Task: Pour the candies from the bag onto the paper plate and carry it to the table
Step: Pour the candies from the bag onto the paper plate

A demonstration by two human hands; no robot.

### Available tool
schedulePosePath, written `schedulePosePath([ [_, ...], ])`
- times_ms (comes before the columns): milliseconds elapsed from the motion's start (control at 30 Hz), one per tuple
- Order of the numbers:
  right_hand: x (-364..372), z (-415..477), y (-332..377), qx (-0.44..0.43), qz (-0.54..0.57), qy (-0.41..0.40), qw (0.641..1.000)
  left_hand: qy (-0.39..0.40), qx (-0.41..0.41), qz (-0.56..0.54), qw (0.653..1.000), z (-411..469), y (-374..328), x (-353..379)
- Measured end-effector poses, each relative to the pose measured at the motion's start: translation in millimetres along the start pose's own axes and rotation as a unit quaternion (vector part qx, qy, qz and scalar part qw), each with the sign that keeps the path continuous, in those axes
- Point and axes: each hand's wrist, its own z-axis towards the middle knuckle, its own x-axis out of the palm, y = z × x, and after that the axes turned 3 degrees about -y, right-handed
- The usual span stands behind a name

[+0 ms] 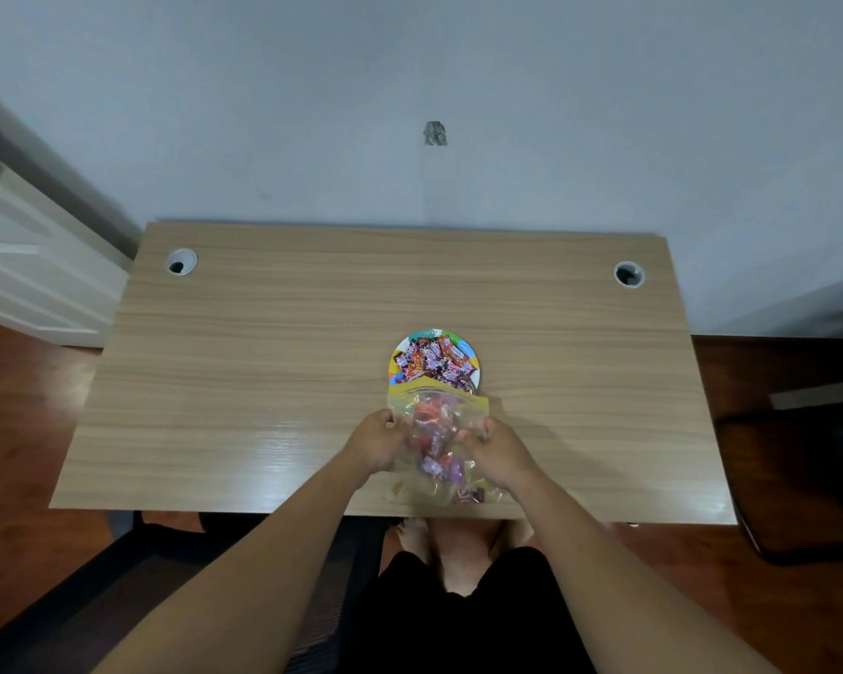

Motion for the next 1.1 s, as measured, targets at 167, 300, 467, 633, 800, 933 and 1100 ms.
schedulePosePath([
  [167,-2,-3,-1,-0.001,0.009,-0.005,1.0,-0.007,-0.005,-0.007,1.0,-4,1,-3],
  [300,-5,-4,2,-0.003,0.035,-0.012,0.999,-0.006,0.008,-0.015,1.0,-5,1,-5],
  [467,-6,-4,1,-0.009,0.019,-0.02,1.0,-0.003,0.016,-0.019,1.0,-4,2,-6],
  [633,-6,-3,2,-0.009,0.044,-0.022,0.999,-0.009,0.016,-0.036,0.999,-6,0,-7],
  [800,-3,-1,-3,-0.023,0.064,-0.032,0.997,-0.004,0.01,-0.052,0.999,-9,-1,-11],
  [933,-1,0,-4,-0.017,0.067,-0.034,0.997,-0.002,0.024,-0.055,0.998,-13,-3,-10],
  [1100,2,3,-9,-0.009,0.071,-0.029,0.997,-0.006,0.028,-0.053,0.998,-11,0,-12],
])
